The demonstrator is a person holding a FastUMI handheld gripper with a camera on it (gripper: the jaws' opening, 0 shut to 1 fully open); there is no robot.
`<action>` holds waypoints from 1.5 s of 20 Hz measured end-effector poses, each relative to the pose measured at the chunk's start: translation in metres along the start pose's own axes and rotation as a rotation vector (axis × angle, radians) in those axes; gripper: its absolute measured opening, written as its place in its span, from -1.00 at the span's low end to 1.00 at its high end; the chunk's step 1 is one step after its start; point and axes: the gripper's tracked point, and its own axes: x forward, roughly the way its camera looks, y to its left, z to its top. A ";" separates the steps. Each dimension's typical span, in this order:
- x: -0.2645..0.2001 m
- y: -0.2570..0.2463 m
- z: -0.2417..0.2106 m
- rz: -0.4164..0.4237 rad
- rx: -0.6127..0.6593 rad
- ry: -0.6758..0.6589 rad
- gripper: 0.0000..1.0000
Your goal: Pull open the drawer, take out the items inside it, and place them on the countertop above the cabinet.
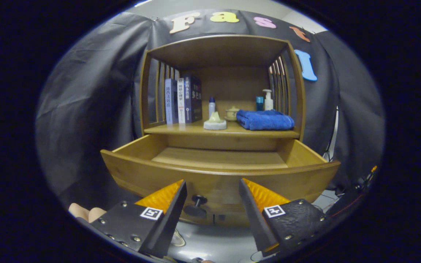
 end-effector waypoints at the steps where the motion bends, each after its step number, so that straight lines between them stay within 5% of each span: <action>1: 0.003 -0.001 -0.003 -0.007 0.012 0.010 0.72; 19: 0.022 -0.013 0.004 -0.160 -0.043 -0.003 0.70; 30: 0.072 -0.016 0.018 -0.173 -0.017 -0.015 0.71</action>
